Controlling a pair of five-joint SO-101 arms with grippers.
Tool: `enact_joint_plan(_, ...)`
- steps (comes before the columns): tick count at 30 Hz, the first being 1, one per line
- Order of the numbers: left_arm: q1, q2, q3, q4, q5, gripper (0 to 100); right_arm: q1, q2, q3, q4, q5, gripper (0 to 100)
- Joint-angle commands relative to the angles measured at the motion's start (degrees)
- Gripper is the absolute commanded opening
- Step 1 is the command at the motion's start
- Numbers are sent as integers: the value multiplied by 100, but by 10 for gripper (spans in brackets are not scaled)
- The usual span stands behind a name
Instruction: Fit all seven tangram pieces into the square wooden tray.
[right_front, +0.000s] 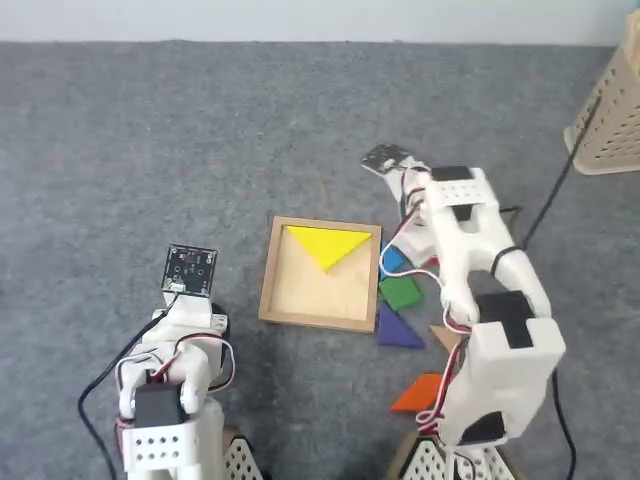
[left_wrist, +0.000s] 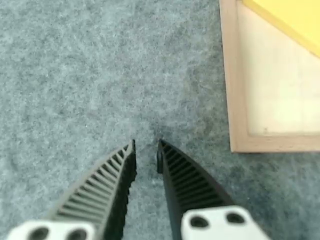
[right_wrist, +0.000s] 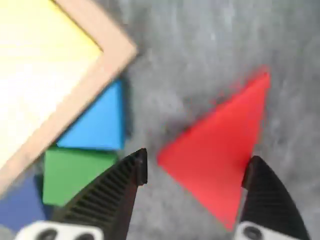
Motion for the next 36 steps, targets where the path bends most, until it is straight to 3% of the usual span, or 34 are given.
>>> enact_joint_plan(1, 9, -123, -57, 0, 44, 71, -136, -119, -62, -251, 114, 307)
enact_joint_plan(14, 9, -123, -57, 0, 44, 71, 312, 505, -501, -110, 105, 303)
enact_joint_plan(22, 9, -123, -57, 0, 44, 71, 303, 505, -501, -84, 105, 137)
enact_joint_plan(27, 9, -123, -57, 0, 44, 71, 338, 400, -545, -57, -132, 139)
enact_joint_plan(31, 9, -123, -57, 0, 44, 71, 338, -110, -712, 514, -79, 224)
enact_joint_plan(36, 9, -123, -57, 0, 44, 71, 356, -884, -695, 1596, 1020, 268)
